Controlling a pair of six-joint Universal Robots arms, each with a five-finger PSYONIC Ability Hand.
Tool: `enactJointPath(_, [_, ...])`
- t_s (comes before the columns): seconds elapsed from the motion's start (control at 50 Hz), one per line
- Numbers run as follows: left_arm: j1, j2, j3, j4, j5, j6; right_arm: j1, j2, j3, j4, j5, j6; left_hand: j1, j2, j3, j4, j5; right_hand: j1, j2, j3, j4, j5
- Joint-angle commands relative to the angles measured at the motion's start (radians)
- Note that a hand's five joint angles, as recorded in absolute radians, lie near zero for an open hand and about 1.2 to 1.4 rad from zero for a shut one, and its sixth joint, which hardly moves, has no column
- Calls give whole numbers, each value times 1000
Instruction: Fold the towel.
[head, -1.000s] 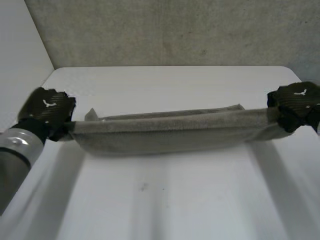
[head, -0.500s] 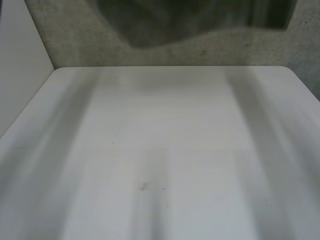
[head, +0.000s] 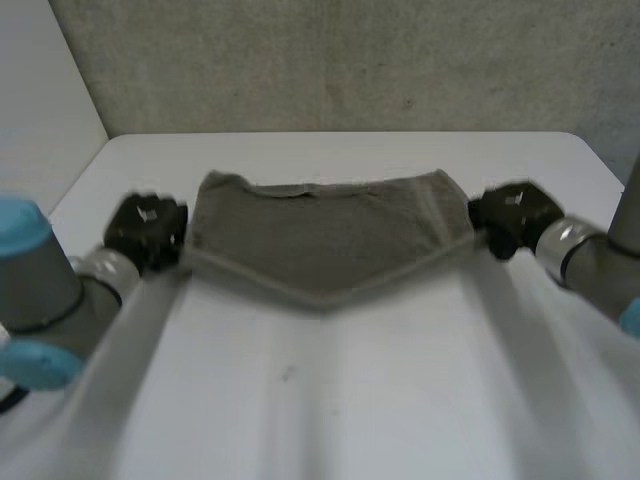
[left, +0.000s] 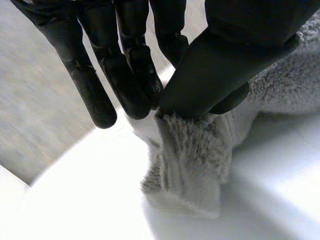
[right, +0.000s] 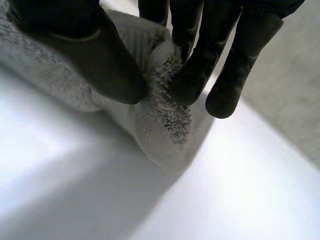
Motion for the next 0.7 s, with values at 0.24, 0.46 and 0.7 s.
enactJointPath(0.24, [21, 161, -232, 23, 6, 150, -82, -192, 270, -20, -2, -6, -171, -191, -191, -193, -181, 50, 88, 57, 55, 59])
enactJointPath(0.46, [21, 102, -252, 35, 6, 153, -99, -169, 278, -40, 1, -6, -362, -382, -382, -383, -372, 50, 88, 57, 55, 59])
enactJointPath(0.7, [21, 104, -265, 30, 8, 150, -97, -165, 287, -54, 1, -5, -356, -376, -376, -378, -366, 50, 88, 57, 55, 59])
